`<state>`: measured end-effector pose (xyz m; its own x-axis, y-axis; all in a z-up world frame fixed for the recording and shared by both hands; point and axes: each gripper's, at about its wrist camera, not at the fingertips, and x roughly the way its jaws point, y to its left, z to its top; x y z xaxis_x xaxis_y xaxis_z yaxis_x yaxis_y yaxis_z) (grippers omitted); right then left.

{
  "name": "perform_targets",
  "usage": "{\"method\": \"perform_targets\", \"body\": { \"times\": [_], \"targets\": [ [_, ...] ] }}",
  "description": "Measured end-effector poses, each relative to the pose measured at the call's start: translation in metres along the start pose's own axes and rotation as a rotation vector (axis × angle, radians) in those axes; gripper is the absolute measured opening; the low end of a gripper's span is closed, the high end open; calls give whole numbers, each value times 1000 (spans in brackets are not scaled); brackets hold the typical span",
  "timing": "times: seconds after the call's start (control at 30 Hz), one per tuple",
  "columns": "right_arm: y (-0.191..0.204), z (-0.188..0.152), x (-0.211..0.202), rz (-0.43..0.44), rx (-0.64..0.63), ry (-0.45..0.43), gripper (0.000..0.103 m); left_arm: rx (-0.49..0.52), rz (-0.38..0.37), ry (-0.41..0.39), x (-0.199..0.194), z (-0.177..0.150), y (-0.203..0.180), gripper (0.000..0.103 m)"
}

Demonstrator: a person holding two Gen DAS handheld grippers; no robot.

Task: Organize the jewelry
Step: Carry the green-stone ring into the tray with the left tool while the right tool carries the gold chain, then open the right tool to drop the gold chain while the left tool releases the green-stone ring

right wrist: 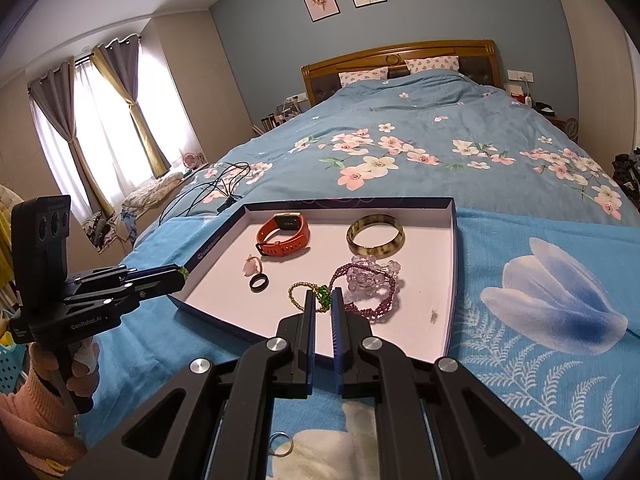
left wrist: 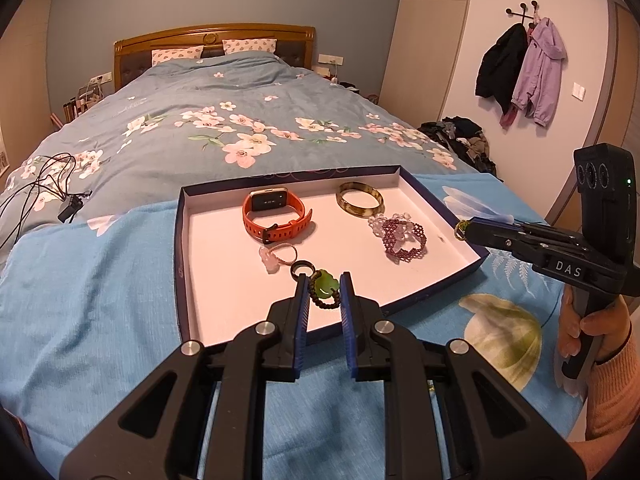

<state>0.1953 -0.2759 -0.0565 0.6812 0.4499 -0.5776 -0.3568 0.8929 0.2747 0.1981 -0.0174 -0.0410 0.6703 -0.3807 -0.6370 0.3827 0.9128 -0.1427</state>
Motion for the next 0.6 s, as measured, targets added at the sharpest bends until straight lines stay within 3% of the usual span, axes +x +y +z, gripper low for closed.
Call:
{"method": "perform_targets", "body": {
  "times": [0.6],
  "targets": [
    [-6,4,14,-22,9,19,6,5,34,12,15,6,3,16]
  ]
}}
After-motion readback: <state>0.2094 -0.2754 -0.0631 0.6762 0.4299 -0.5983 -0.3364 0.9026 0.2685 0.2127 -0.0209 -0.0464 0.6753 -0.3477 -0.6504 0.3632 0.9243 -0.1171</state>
